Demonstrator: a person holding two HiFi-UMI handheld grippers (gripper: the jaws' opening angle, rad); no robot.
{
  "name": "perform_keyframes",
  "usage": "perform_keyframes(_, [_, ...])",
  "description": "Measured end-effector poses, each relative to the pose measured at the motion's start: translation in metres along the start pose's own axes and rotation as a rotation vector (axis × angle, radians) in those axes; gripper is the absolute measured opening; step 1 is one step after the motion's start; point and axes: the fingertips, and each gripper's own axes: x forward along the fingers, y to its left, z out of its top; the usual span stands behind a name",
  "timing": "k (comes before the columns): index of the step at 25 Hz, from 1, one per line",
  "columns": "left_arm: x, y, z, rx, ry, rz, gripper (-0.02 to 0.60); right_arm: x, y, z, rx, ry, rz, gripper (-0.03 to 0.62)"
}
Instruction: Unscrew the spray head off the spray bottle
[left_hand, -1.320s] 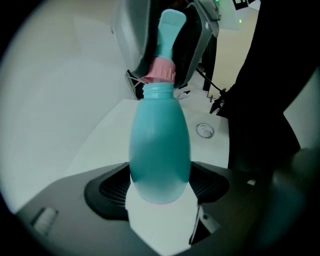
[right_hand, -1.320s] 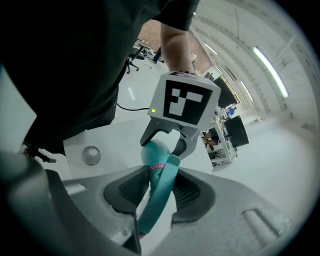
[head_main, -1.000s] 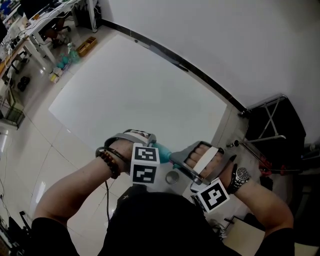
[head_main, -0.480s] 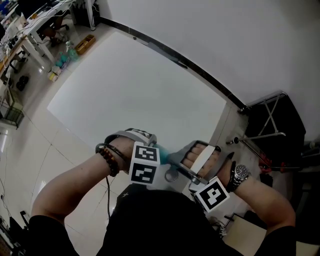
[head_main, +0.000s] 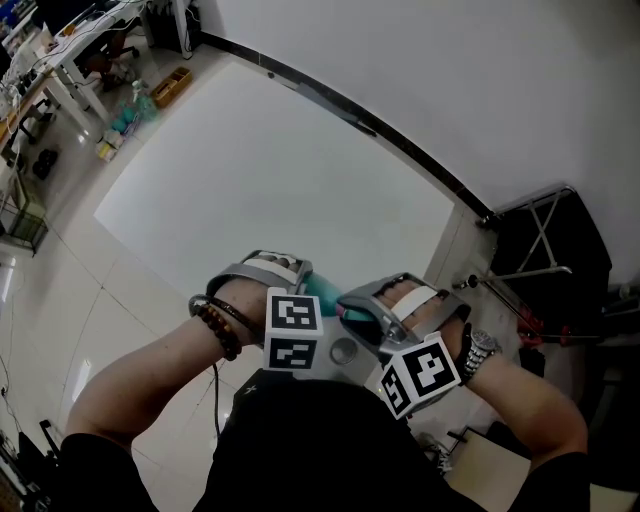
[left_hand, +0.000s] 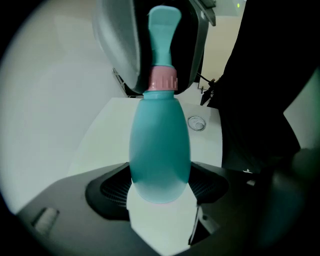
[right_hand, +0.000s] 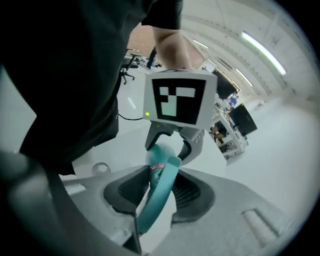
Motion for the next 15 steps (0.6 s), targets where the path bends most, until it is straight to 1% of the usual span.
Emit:
perform_keyframes(6, [0.000,0.015,-0.004,-0.038,0.040,0.116,0.379,0.010,-0.007,-0.014,0.320,0.012,0.034,0.123])
perform_keyframes(12, [-0.001,0.024,-0.003,-0.116,0.025,0.186,0.379,0.009,-0.022,-0.024,0.647,-0.007,0.036,0.123])
perform_keyframes(15, [-0.003,0.031,-0.003,-0.136,0.027,0.236,0.377,0.010,-0.026,-0.033,0.828,-0.032,0.038,0.123])
